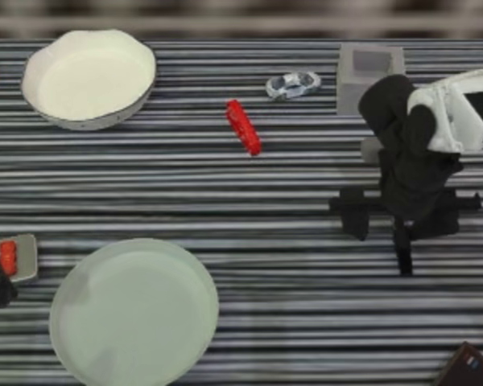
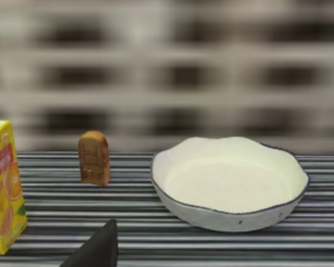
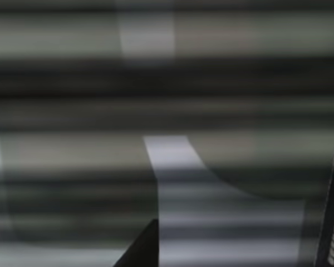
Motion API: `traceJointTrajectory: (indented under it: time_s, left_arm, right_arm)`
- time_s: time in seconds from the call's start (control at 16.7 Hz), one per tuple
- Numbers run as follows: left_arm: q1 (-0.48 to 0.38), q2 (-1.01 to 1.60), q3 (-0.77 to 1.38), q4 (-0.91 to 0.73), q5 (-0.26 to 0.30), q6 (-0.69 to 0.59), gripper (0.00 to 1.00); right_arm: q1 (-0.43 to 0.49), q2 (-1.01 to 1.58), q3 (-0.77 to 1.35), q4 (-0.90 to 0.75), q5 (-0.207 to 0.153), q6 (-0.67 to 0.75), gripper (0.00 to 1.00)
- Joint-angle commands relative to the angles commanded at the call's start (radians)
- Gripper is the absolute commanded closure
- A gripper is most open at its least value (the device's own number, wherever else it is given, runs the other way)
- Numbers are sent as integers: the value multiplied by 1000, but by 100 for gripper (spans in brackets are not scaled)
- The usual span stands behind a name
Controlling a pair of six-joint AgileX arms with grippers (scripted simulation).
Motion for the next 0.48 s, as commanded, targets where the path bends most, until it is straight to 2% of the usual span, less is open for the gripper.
traceJointTrajectory:
  time_s: [0.3, 0.48]
  left_arm:
    - [0, 0, 0, 0, 0, 0, 0]
    - [0, 0, 0, 0, 0, 0, 0]
  right_arm:
    - [0, 0, 0, 0, 0, 0, 98]
    - [0, 0, 0, 0, 0, 0, 100]
